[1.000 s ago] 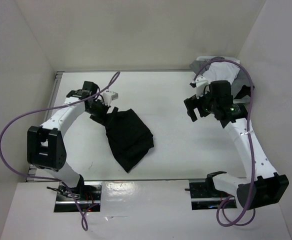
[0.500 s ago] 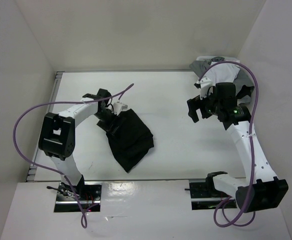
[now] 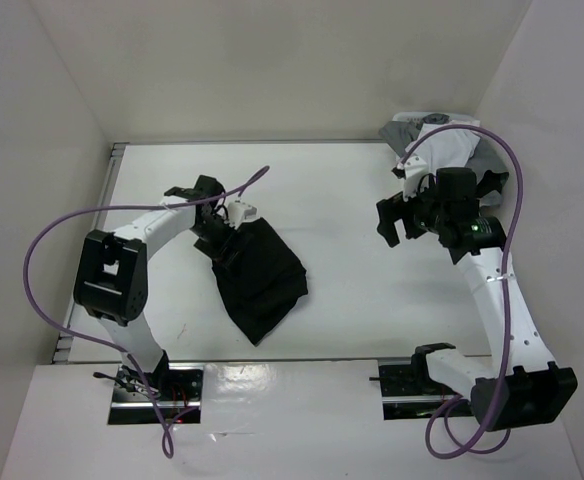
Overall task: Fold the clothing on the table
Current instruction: Fold the skirt
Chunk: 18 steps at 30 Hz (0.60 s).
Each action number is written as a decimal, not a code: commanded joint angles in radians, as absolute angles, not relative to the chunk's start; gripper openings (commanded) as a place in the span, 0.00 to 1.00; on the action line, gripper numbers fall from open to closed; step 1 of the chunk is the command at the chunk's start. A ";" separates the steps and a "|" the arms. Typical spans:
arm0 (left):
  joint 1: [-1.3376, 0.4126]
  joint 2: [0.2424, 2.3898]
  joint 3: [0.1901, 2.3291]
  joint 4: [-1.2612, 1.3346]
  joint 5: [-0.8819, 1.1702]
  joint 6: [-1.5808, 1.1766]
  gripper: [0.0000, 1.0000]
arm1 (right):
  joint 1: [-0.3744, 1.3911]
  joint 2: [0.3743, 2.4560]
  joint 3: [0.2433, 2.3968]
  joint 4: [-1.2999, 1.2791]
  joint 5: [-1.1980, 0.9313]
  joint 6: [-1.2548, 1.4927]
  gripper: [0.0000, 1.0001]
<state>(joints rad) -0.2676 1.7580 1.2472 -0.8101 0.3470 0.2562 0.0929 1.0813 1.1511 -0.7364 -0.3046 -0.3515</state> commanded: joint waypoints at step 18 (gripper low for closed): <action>-0.284 1.704 1.203 -0.755 0.285 0.209 0.25 | 0.035 1.017 1.137 -0.709 -0.407 -0.328 0.98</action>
